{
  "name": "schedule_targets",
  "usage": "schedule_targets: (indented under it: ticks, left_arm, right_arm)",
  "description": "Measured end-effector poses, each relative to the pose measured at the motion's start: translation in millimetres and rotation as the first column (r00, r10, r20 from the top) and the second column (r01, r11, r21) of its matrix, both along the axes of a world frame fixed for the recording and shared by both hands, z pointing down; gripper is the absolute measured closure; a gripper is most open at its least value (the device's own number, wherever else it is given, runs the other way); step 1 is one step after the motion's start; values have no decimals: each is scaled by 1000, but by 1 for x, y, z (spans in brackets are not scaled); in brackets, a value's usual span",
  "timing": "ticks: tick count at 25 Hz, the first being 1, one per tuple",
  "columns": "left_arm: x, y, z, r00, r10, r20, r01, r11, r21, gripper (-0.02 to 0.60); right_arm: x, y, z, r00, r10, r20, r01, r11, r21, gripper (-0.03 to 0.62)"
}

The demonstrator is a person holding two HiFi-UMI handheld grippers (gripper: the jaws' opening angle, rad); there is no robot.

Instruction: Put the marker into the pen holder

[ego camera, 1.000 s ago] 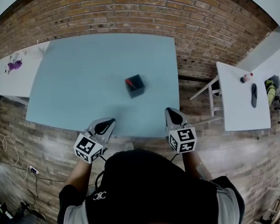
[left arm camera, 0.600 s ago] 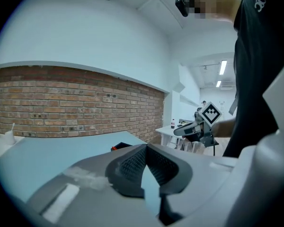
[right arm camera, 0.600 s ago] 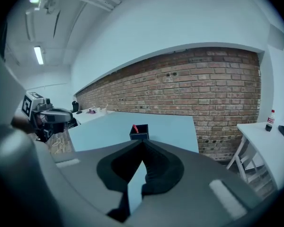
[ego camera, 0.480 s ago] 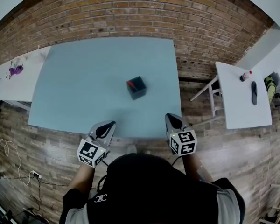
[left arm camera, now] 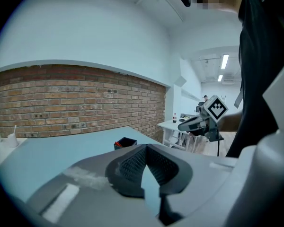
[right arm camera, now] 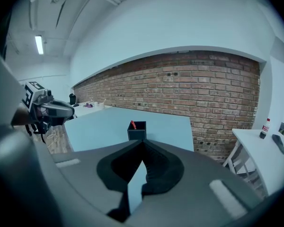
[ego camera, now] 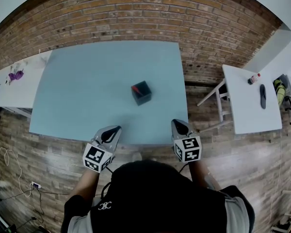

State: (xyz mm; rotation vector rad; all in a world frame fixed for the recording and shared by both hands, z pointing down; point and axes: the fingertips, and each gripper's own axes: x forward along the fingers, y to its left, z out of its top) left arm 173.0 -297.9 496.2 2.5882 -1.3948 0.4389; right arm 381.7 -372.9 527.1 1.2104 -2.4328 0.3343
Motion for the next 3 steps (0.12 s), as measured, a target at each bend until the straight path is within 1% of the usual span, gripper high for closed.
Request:
schedule_targets:
  ticks: [3]
  left_arm:
    - [-1, -1, 3, 1000, 2, 3, -2, 1000, -10, 578]
  right_arm:
    - [1, 0, 4, 1000, 14, -12, -14, 1000, -6, 591]
